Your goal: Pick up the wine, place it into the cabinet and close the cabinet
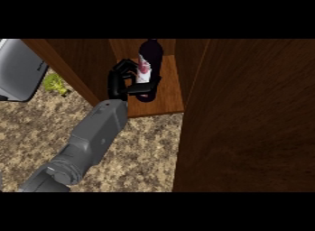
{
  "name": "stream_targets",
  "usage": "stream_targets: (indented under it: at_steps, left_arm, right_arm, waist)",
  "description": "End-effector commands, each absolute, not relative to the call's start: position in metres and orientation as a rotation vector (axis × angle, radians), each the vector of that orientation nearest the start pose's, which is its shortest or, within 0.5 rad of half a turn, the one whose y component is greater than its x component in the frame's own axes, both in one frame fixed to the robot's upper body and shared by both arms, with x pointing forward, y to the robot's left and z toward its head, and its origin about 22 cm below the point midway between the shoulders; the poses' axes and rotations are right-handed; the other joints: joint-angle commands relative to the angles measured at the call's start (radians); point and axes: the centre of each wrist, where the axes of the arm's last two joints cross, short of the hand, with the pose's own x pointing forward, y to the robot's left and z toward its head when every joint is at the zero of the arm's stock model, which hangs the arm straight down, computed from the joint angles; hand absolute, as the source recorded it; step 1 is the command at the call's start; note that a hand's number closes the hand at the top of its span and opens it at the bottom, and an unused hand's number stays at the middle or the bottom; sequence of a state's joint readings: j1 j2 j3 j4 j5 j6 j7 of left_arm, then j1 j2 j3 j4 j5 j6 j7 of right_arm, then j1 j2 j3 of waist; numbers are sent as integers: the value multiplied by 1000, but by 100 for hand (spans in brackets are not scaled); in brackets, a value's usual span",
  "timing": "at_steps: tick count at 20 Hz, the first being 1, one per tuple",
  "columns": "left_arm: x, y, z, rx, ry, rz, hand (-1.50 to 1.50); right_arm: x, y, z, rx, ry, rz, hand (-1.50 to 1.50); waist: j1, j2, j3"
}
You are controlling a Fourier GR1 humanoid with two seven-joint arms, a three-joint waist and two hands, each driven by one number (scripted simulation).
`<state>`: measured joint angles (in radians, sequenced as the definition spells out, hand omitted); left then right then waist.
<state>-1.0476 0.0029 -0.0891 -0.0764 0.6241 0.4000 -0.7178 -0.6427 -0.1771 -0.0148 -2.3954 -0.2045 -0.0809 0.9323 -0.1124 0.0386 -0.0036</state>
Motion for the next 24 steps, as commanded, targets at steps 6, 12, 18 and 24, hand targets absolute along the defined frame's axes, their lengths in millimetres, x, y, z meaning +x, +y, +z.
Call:
stream_targets:
  at_steps: [6,12,18,24]
  left_arm:
    - [389,134,-46,76,-1635,274,150]
    - [376,143,-64,79,-1587,294,150]
    - [361,151,-83,131,-1547,309,150]
    - [370,144,-71,143,-1563,290,150]
  right_arm:
    - [174,-190,287,315,-2004,322,-150]
    - [176,-189,287,346,-2021,345,-150]
    - [172,-188,284,361,-1996,363,-150]
    - [181,-192,286,374,-2000,346,-150]
  waist:
    - [-9,-5,0]
    - [-59,1,-1]
    - [-75,-3,-2]
    - [-70,1,-1]
